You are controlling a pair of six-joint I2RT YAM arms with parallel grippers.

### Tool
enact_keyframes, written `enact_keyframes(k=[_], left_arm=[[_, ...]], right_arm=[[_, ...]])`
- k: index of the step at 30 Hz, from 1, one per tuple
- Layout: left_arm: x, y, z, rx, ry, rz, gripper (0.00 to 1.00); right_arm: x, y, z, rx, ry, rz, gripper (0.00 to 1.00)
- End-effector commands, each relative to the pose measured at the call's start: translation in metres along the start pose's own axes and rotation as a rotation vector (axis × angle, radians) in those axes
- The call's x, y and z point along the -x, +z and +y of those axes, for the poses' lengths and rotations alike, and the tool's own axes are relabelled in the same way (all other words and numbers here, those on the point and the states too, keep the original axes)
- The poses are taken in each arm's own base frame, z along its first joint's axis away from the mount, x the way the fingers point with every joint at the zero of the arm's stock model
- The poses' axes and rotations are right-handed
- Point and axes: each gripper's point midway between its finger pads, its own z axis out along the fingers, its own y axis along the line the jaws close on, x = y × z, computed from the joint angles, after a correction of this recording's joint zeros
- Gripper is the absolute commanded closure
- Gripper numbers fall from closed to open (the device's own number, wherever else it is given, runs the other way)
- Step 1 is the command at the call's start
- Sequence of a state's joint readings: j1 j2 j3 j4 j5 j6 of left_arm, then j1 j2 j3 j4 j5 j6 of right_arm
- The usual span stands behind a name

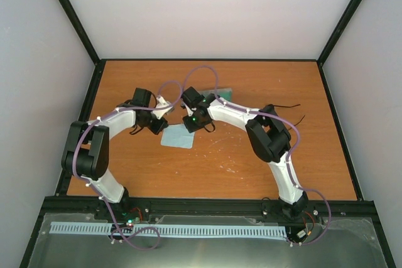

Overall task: Organize the sunglasses
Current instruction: Fold the glasses cleaning cloth at the center of the board.

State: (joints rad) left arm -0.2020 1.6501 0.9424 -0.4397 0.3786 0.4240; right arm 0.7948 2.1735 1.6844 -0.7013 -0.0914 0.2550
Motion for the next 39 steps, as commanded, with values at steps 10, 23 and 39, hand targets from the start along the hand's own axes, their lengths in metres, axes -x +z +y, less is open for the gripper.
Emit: enact_keyframes(k=[10, 23, 39], left_arm=[[-0.001, -0.01, -0.012, -0.027, 0.001, -0.022, 1.0], [-0.018, -0.007, -0.022, -0.055, -0.01, -0.001, 0.99], [-0.029, -0.005, -0.029, -0.072, 0.005, 0.019, 1.0]], right_arm=[[-0.009, -0.013, 0.017, 0.057, -0.039, -0.017, 0.97], [-0.022, -0.007, 0.032, 0.126, -0.065, 0.014, 0.92], [-0.034, -0.009, 0.042, 0.197, -0.079, 0.043, 0.82]])
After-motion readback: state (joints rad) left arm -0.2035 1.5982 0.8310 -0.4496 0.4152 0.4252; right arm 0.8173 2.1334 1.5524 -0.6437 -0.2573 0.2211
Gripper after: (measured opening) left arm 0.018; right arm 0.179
